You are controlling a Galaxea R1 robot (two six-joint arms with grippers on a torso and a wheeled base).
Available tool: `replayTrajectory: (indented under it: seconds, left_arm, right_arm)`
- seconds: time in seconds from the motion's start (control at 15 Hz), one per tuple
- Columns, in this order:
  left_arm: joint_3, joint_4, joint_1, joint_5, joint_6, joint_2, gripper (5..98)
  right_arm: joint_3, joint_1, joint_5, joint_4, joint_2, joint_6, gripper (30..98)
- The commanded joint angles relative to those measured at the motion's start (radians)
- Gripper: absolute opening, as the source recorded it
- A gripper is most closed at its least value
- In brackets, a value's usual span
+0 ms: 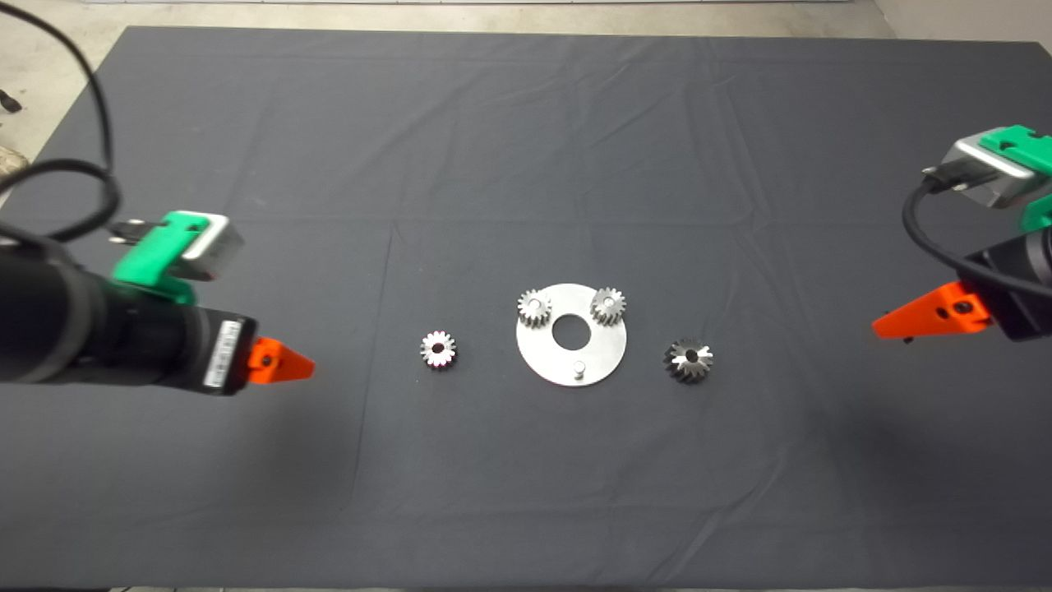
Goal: Remove an incorrectly installed larger gear and replace it with the correct smaller gear
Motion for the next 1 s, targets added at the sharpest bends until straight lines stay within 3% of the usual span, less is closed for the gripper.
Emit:
replayTrajectory:
  seconds: [0.0,0.13,0.27,0.33,0.4,0.47,0.6,0.67,0.8,0.93]
  left_arm:
    - [-0.083,0.094,0.070,-0.005,-0.048,0.075,98.2]
    - [-0.120,0.171,0.109,0.001,-0.071,0.145,98.2]
    - [-0.095,0.222,0.109,0.001,-0.102,0.152,98.2]
    - [-0.064,0.274,0.124,0.005,-0.133,0.152,98.2]
    - [-0.037,0.336,0.167,0.011,-0.164,0.149,98.2]
    - [-0.006,0.378,0.191,0.035,-0.179,0.152,98.2]
    - [0.000,0.420,0.192,0.090,-0.189,0.164,98.2]
    - [-0.002,0.429,0.194,0.102,-0.198,0.161,98.2]
    - [0.001,0.439,0.215,0.106,-0.209,0.196,98.2]
    - [-0.047,0.479,0.266,0.110,-0.223,0.251,98.2]
  right_arm:
    - [0.012,0.019,-0.048,0.033,-0.018,-0.004,91.4]
    - [0.008,0.021,-0.046,0.030,0.006,-0.013,91.8]
    - [0.003,0.059,-0.048,0.033,0.021,-0.024,96.0]
    - [0.006,0.080,-0.048,0.035,0.014,-0.024,96.1]
    - [0.009,0.092,-0.048,0.035,0.006,-0.024,96.1]
    - [0.012,0.102,-0.048,0.035,0.000,-0.024,96.1]
    - [0.014,0.105,-0.046,0.035,0.000,-0.024,96.8]
    - [0.014,0.105,-0.044,0.035,0.000,-0.024,96.8]
    - [0.015,0.105,-0.044,0.035,0.002,-0.024,96.8]
    - [0.015,0.105,-0.044,0.035,0.008,-0.024,96.8]
